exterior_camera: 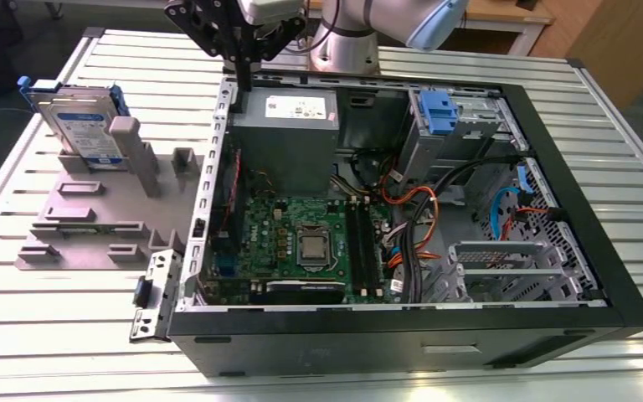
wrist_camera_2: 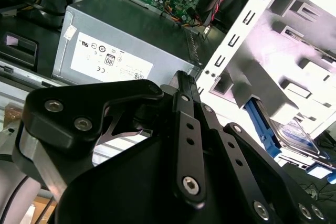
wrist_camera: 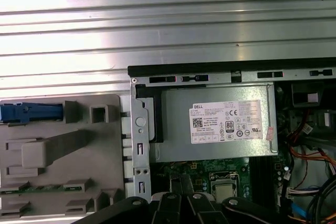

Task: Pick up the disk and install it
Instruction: 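Reach for the disk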

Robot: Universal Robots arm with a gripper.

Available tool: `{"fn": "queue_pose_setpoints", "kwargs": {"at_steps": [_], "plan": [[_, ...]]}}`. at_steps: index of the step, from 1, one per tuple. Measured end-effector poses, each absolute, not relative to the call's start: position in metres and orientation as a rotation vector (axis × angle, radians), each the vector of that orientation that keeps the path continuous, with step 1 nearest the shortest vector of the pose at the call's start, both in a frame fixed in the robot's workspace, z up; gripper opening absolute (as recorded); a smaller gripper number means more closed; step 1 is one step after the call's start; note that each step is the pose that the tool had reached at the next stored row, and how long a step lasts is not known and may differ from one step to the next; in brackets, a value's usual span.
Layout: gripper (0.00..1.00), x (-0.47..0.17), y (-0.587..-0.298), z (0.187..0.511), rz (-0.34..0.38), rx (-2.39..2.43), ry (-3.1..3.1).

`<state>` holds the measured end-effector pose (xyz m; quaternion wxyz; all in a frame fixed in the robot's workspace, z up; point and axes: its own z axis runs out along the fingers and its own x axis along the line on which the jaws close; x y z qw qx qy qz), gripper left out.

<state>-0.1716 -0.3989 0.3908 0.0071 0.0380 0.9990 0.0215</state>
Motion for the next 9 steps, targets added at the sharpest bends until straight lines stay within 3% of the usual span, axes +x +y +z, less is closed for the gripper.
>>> {"fn": "queue_pose_setpoints", "kwargs": {"at_steps": [9], "plan": [[0.11, -0.1755, -0.3989, 0.3908, 0.067, 0.119, 3.124]]}}
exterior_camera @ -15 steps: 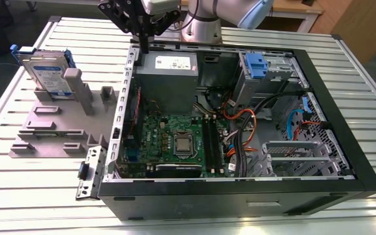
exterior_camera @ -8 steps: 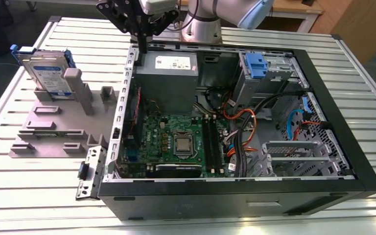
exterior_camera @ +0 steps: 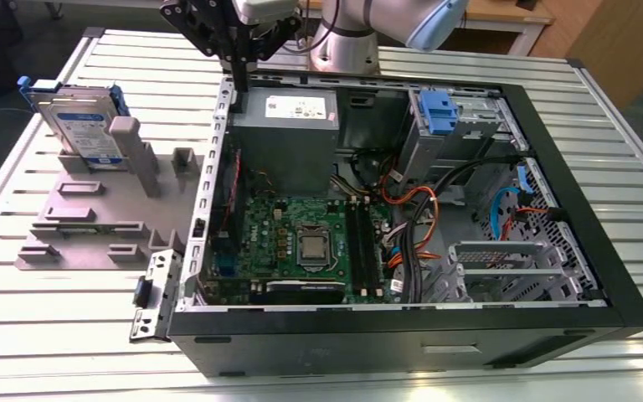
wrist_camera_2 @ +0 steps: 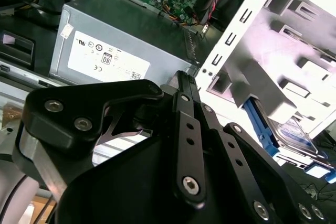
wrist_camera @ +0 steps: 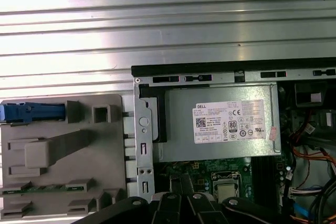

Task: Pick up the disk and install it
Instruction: 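Reach for the disk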

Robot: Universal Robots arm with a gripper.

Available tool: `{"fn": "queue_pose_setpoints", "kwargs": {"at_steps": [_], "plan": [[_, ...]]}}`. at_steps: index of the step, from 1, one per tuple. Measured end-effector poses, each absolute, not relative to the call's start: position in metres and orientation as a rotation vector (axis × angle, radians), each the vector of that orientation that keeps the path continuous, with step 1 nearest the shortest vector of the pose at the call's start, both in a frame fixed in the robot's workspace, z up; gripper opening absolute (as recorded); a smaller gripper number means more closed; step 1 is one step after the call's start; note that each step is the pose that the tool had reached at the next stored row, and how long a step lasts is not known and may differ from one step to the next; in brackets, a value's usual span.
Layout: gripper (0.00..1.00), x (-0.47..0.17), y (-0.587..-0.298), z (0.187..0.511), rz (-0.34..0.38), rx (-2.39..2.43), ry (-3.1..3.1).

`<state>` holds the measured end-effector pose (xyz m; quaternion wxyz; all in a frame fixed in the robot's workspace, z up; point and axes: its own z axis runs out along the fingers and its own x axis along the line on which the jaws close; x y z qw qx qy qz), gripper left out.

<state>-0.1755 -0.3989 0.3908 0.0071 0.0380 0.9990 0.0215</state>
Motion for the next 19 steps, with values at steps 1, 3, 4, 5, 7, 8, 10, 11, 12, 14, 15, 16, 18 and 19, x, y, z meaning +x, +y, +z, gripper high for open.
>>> {"fn": "queue_pose_setpoints", "kwargs": {"at_steps": [1, 3, 4, 5, 7, 8, 10, 11, 12, 14, 15, 16, 18, 19], "plan": [[0.11, -0.176, -0.399, 0.391, 0.067, 0.119, 3.124], [0.11, -0.178, -0.399, 0.391, 0.067, 0.119, 3.124], [0.11, -0.178, -0.399, 0.391, 0.067, 0.119, 3.124], [0.11, -0.179, -0.399, 0.391, 0.067, 0.119, 3.124], [0.11, -0.181, -0.399, 0.391, 0.067, 0.119, 3.124], [0.11, -0.181, -0.399, 0.391, 0.067, 0.119, 3.124], [0.11, -0.183, -0.399, 0.391, 0.067, 0.119, 3.124], [0.11, -0.183, -0.399, 0.391, 0.067, 0.119, 3.124], [0.11, -0.184, -0.399, 0.391, 0.067, 0.119, 3.124], [0.11, -0.185, -0.399, 0.391, 0.067, 0.119, 3.124], [0.11, -0.186, -0.399, 0.391, 0.067, 0.119, 3.124], [0.11, -0.187, -0.399, 0.391, 0.067, 0.119, 3.124], [0.11, -0.188, -0.399, 0.391, 0.067, 0.119, 3.124], [0.11, -0.189, -0.399, 0.391, 0.067, 0.119, 3.124]]}}
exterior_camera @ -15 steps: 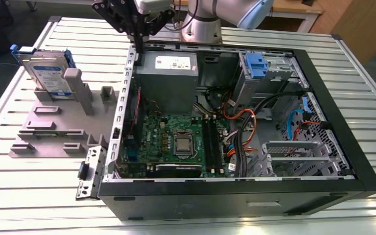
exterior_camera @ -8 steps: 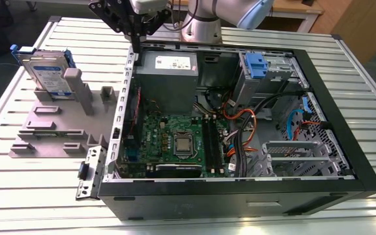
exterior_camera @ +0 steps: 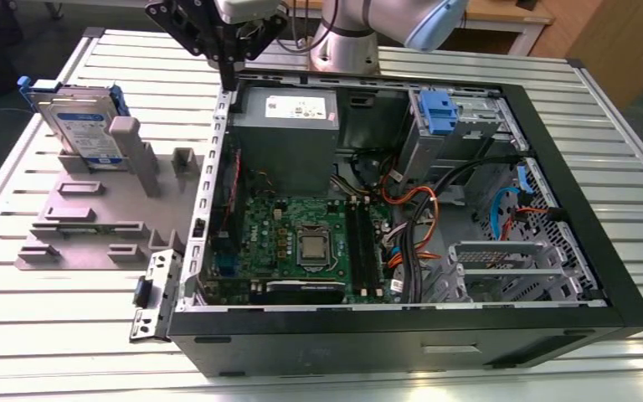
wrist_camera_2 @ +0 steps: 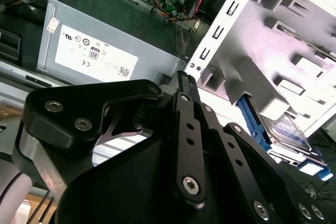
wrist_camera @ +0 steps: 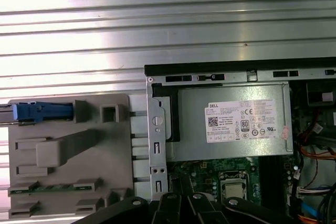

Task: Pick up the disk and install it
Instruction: 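Reach for the disk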

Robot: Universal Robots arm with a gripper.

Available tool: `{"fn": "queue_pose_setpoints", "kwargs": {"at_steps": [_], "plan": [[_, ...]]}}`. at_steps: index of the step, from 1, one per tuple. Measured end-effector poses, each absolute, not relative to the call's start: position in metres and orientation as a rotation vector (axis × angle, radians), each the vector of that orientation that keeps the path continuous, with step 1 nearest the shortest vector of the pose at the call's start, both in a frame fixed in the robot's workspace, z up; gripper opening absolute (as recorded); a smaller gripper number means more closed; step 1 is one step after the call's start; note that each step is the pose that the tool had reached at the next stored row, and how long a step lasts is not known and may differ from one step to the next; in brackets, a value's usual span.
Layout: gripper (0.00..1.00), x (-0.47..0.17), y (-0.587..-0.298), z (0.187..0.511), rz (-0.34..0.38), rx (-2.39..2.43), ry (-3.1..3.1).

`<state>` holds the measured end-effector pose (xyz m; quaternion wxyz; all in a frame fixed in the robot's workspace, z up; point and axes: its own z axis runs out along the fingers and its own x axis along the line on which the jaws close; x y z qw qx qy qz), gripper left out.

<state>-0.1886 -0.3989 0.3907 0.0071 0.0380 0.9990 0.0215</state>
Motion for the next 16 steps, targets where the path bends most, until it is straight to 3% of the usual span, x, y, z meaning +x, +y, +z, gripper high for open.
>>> {"fn": "queue_pose_setpoints", "kwargs": {"at_steps": [16], "plan": [[0.11, -0.199, -0.3989, 0.3906, 0.067, 0.119, 3.124]]}}
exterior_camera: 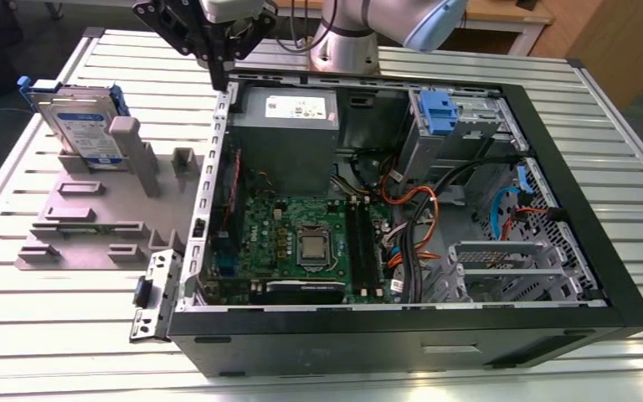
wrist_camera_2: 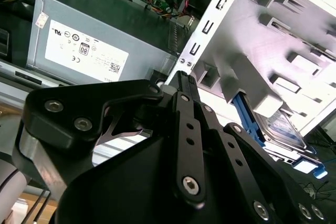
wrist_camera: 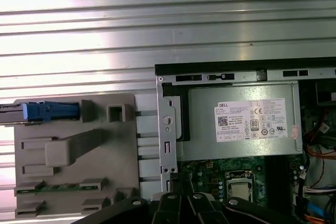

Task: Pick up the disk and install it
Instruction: 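Reach for the disk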

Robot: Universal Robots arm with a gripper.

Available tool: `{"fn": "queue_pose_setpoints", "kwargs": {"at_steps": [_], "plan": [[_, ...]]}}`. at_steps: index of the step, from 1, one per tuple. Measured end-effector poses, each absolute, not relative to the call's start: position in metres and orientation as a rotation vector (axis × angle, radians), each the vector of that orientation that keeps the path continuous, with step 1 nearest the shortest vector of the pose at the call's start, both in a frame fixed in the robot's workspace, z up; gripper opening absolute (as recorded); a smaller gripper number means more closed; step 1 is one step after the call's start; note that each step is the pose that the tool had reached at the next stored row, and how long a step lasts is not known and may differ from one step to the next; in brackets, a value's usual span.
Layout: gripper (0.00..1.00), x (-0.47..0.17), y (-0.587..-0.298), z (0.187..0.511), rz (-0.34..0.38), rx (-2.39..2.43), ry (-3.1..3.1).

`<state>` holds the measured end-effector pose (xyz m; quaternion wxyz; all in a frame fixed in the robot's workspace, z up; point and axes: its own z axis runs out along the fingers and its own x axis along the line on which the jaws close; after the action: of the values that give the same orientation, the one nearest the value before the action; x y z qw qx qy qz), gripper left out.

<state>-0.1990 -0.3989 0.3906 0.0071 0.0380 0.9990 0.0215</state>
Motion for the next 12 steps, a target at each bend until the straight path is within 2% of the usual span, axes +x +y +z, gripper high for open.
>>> {"fn": "queue_pose_setpoints", "kwargs": {"at_steps": [12], "plan": [[0.11, -0.2047, -0.3989, 0.3906, 0.067, 0.119, 3.124]]}}
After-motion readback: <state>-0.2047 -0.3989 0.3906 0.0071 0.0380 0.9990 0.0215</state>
